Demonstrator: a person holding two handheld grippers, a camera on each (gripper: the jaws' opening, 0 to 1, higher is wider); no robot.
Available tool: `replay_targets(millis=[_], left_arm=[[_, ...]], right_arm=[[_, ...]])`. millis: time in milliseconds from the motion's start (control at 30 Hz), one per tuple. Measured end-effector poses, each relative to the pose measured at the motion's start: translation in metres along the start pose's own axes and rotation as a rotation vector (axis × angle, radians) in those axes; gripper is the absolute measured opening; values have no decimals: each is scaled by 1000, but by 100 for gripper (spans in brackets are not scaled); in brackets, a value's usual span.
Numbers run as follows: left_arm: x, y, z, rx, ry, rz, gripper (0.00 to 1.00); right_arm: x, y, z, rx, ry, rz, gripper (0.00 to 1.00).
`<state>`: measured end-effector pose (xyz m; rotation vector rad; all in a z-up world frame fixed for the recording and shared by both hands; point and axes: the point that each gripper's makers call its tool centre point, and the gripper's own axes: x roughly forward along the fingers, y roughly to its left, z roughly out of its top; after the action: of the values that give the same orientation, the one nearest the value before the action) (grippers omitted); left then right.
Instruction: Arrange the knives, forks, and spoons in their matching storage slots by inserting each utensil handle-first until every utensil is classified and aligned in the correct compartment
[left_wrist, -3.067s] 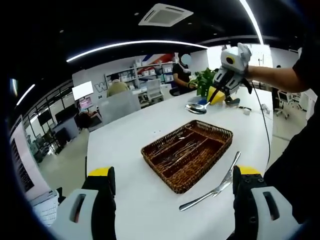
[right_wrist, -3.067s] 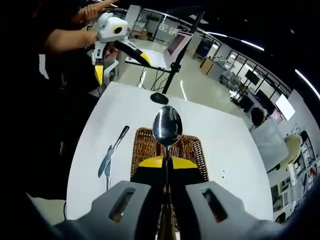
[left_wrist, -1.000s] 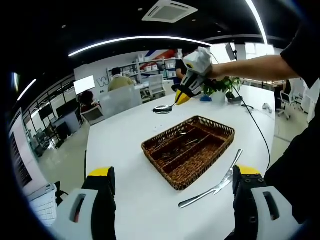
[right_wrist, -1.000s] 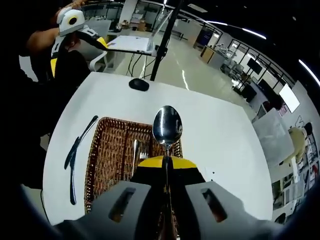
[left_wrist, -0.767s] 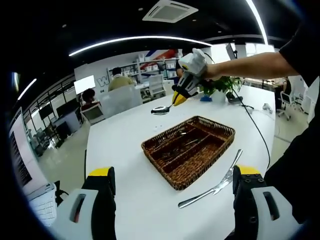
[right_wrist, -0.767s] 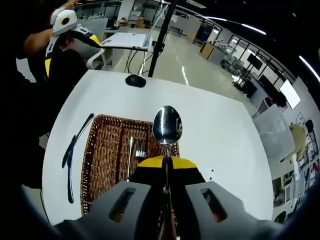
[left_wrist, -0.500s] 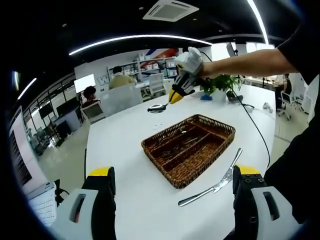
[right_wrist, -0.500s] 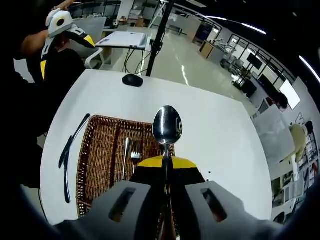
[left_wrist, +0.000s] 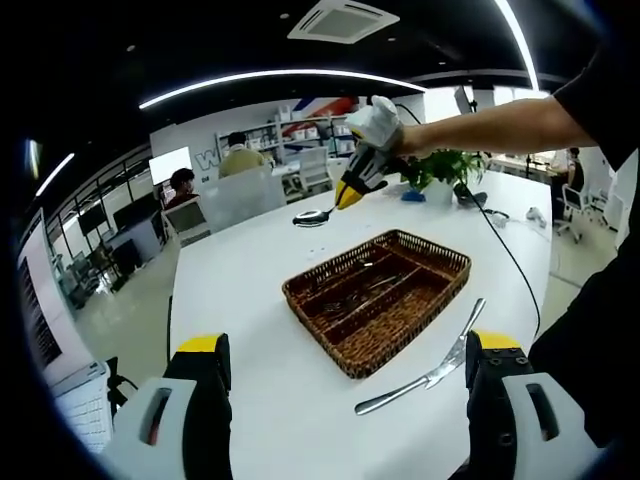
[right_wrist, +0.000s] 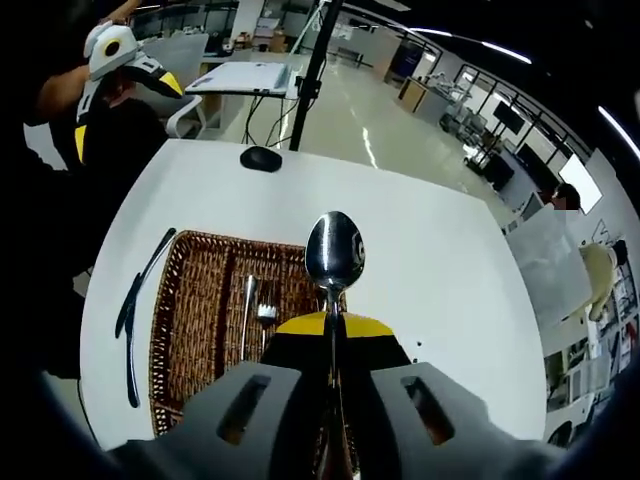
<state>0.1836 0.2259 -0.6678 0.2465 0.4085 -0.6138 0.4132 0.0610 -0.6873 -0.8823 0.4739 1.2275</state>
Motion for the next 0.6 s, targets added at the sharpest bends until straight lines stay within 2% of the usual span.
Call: replay_targets(millis=[600], left_arm=[[1, -2, -7, -19, -8, 7, 100]], right_arm=[[24, 12, -14, 11, 6, 19, 0]])
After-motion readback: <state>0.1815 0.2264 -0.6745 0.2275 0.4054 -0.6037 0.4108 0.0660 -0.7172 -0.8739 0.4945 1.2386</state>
